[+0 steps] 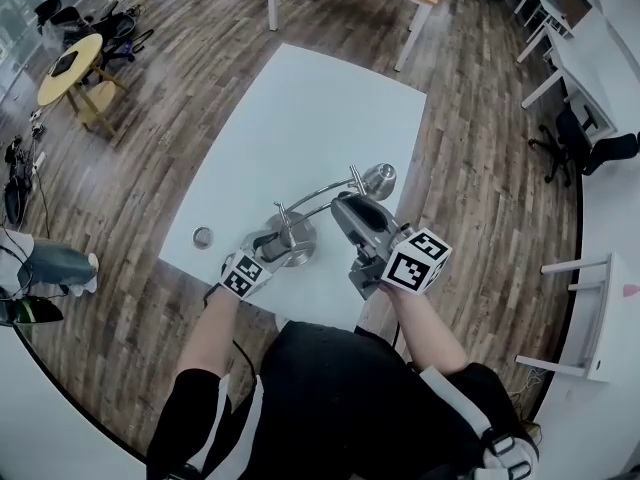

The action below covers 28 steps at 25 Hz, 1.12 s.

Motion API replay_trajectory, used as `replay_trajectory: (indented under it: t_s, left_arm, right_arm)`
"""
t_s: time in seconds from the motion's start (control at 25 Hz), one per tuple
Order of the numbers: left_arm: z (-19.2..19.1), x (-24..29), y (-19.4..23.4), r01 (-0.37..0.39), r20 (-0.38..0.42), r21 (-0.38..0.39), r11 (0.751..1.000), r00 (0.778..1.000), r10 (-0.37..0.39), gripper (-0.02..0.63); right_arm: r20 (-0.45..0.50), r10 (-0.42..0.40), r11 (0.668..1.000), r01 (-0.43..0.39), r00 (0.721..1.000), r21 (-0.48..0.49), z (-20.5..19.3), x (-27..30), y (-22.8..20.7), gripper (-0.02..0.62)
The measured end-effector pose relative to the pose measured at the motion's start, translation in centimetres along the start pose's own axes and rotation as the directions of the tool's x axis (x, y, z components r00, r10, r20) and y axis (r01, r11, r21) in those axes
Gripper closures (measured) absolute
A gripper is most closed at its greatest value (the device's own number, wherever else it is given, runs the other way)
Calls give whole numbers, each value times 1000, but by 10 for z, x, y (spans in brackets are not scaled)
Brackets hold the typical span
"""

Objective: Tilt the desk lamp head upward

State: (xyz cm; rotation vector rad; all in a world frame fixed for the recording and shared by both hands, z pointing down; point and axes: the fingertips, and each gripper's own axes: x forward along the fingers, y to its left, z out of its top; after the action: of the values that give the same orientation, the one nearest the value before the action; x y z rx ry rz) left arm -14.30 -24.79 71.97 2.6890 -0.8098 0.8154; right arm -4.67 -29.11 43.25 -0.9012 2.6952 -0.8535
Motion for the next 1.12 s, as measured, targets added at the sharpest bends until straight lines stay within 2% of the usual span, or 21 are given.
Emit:
replay_trajectory:
  t_s: [0.32,1.12]
  left_arm:
    - [-2,-1,1,0,-2,-6,1000,1000,0,374]
    - [4,1,-3,-8,7,-3,1000,1000,8,374]
  right_arm:
    - [-29,21,993,-24,999,-115,3,8,14,502]
    - [-71,61,968,-77,996,-240,12,12,34,510]
